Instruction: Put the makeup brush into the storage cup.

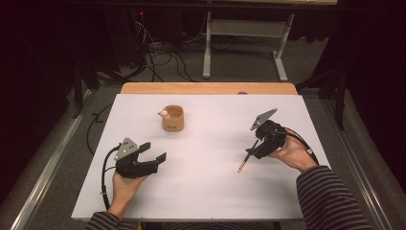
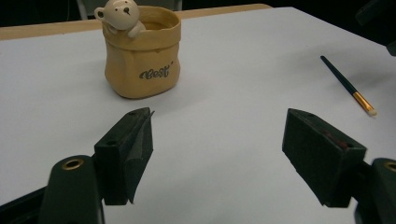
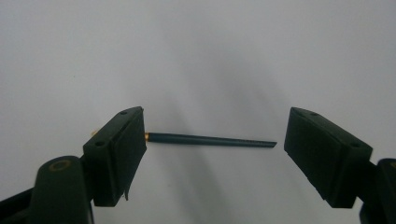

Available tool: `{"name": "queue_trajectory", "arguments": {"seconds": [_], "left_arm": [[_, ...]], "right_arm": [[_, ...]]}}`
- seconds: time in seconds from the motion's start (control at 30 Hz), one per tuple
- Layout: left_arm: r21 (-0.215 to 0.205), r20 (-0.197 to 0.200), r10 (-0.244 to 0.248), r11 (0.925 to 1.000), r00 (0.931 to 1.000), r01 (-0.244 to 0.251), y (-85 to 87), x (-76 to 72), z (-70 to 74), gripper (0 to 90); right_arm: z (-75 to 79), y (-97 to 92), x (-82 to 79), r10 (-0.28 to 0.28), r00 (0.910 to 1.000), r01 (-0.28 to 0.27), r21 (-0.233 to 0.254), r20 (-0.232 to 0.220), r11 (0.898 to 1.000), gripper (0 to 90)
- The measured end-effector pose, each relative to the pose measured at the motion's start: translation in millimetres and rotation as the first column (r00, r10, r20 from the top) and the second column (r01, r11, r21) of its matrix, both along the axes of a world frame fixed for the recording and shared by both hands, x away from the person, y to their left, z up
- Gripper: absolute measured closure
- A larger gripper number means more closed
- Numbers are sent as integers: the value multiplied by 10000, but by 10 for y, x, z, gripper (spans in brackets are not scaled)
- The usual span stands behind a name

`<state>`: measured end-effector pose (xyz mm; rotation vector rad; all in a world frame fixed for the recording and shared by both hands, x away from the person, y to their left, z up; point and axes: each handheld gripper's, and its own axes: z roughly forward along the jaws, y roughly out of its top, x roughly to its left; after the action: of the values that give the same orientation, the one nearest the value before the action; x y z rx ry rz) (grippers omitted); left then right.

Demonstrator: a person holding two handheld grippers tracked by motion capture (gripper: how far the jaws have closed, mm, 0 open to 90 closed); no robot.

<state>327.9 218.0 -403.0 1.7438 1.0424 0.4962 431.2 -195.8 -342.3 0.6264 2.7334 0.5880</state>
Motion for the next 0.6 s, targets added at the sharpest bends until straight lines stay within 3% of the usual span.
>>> {"name": "queue_trajectory", "arguments": {"seconds": [0.43,0.6], "left_arm": [[37,-16,20,10000,10000,-20,0,-3,0,254],[20,32,59,10000,10000,-59,2,-7,2,254]], "right_arm": [[-131,23,54,310,9984,-327,-370,-468,9988,210],[-198,22,67,466,9976,-479,-245,-506,9986,211]]}}
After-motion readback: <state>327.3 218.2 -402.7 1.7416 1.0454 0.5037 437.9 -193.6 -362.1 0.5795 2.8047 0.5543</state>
